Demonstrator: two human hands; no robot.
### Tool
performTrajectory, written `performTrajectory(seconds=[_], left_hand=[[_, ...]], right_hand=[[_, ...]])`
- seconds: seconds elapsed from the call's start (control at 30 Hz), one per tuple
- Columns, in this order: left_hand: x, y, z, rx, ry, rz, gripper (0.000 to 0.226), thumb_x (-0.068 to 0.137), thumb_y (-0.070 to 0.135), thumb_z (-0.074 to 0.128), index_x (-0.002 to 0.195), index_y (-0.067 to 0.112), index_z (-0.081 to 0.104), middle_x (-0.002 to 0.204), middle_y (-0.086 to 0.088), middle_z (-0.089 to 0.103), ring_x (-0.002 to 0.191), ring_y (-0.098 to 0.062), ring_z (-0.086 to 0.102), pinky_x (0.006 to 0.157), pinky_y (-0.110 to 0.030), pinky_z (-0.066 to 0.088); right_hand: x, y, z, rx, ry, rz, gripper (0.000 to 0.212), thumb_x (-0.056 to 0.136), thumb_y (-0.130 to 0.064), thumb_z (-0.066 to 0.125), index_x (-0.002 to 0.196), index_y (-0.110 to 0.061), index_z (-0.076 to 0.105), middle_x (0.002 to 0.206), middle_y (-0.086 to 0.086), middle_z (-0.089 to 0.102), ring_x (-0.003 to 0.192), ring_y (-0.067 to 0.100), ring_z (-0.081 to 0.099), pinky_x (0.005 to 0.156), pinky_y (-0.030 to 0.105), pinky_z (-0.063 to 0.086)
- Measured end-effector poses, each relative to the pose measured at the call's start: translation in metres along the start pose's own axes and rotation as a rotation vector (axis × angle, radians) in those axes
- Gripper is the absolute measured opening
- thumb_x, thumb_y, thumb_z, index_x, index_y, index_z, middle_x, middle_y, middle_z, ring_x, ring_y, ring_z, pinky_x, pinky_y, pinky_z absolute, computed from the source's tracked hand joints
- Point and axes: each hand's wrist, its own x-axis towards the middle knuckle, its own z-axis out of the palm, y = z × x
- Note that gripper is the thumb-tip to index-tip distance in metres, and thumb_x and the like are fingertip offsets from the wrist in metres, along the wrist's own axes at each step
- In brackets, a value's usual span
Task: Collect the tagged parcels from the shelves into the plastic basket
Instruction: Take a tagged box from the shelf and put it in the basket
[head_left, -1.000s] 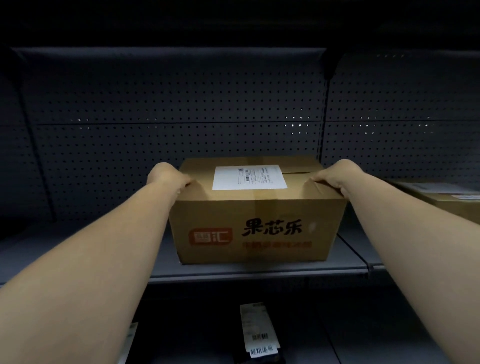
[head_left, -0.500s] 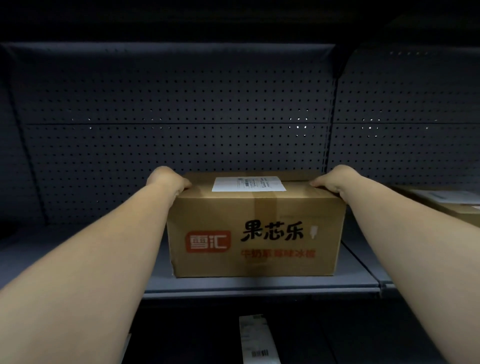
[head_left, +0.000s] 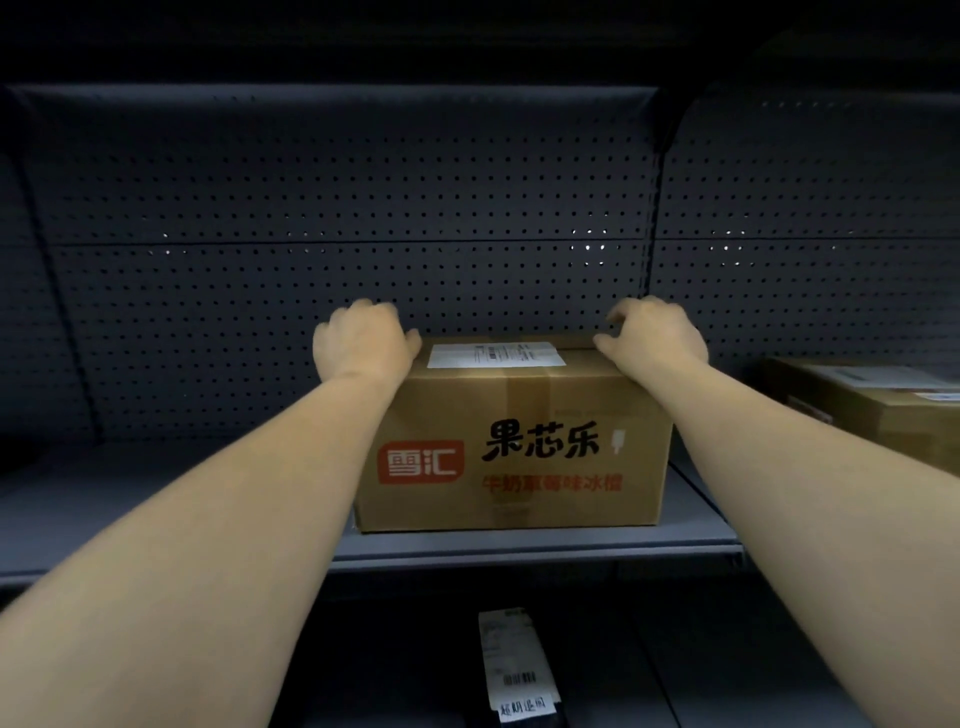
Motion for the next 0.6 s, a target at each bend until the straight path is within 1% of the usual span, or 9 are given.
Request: performTrajectory(seconds=[0.13, 0.37, 0.5, 0.6], left_hand=[[-0.016, 0.008, -0.008, 0.019, 0.048, 0.085, 0.038, 0.095, 0.042, 0.045, 0.112, 0.013, 0.064, 0.109, -0.010, 0.062, 0.101, -0.031, 0.057, 0.083, -0.037, 0.041], [-0.049, 0.023, -0.024, 0.009, 0.013, 0.149, 0.039, 0.096, 0.041, 0.041, 0.117, 0.014, 0.060, 0.111, -0.008, 0.060, 0.104, -0.028, 0.055, 0.086, -0.038, 0.040], [-0.071, 0.037, -0.031, 0.000, -0.002, 0.184, 0.038, 0.096, 0.040, 0.042, 0.116, 0.014, 0.060, 0.110, -0.008, 0.061, 0.102, -0.028, 0.056, 0.084, -0.038, 0.041], [-0.092, 0.052, -0.032, -0.024, -0.026, 0.213, 0.038, 0.097, 0.042, 0.041, 0.112, 0.013, 0.060, 0.107, -0.009, 0.061, 0.100, -0.028, 0.057, 0.080, -0.037, 0.042]], right_hand=[[-0.016, 0.000, -0.005, -0.021, 0.019, -0.019, 0.039, 0.093, -0.037, 0.053, 0.128, -0.021, 0.054, 0.129, 0.008, 0.052, 0.118, 0.029, 0.046, 0.085, 0.043, 0.050], [-0.049, 0.008, -0.023, -0.042, 0.034, 0.008, 0.040, 0.093, -0.039, 0.053, 0.130, -0.023, 0.053, 0.128, 0.007, 0.051, 0.118, 0.029, 0.046, 0.091, 0.044, 0.047], [-0.073, 0.020, -0.033, -0.057, 0.053, 0.025, 0.037, 0.093, -0.037, 0.053, 0.129, -0.024, 0.054, 0.128, 0.006, 0.052, 0.119, 0.029, 0.045, 0.090, 0.042, 0.044], [-0.094, 0.033, -0.038, -0.081, 0.060, 0.044, 0.035, 0.093, -0.038, 0.053, 0.125, -0.022, 0.056, 0.126, 0.006, 0.054, 0.118, 0.030, 0.047, 0.087, 0.043, 0.046]])
